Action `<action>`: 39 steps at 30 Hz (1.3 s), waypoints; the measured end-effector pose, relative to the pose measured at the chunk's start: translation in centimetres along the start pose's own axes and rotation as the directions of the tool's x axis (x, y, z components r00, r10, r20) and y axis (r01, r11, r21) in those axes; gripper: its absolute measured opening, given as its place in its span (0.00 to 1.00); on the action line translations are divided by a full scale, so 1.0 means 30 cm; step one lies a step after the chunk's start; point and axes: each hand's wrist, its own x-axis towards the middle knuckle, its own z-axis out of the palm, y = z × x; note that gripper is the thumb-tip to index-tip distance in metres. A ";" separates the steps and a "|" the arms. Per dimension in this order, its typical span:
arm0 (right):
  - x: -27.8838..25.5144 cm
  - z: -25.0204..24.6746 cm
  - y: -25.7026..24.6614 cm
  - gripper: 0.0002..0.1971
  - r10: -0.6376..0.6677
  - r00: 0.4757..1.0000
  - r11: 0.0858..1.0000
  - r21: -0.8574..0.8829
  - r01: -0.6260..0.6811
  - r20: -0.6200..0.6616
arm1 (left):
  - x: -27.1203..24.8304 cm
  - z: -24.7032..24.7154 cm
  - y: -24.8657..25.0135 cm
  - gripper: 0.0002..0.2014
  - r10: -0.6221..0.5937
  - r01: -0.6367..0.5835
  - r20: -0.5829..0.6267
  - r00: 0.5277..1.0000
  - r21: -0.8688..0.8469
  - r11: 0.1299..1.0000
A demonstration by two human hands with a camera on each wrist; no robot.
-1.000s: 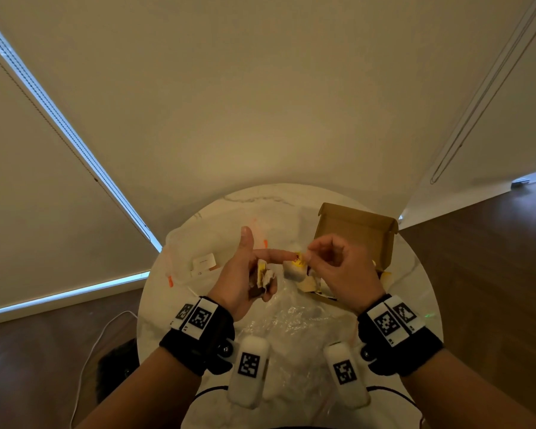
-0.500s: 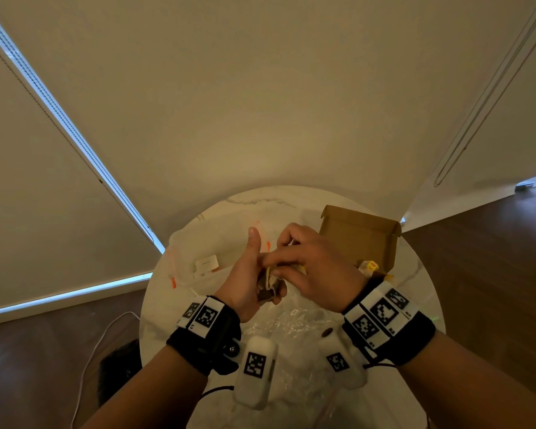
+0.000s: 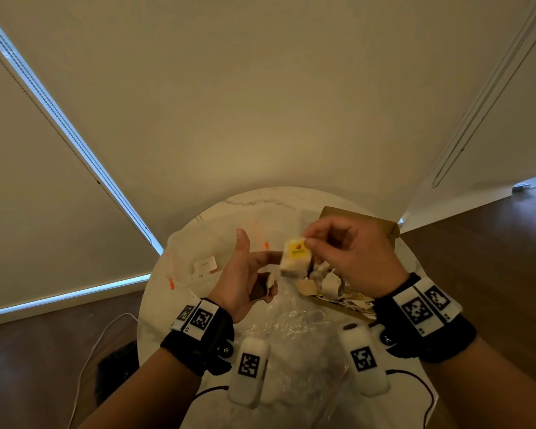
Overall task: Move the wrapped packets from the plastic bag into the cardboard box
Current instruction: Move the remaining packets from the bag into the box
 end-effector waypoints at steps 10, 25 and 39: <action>-0.019 -0.005 0.150 0.10 0.118 0.992 0.972 -0.199 -0.124 -0.045 | -0.001 0.029 0.002 0.48 0.080 -0.075 0.109 0.991 -0.051 0.996; -0.023 -0.034 0.276 0.09 0.302 0.930 0.943 -0.079 -0.324 -0.211 | 0.080 -0.016 -0.104 0.20 0.190 -0.142 -0.141 0.972 0.294 0.945; -0.021 0.024 0.275 0.08 0.355 0.933 0.928 0.143 -0.343 -0.065 | 0.154 0.030 -0.140 0.09 0.317 -0.252 -0.149 0.937 0.344 0.905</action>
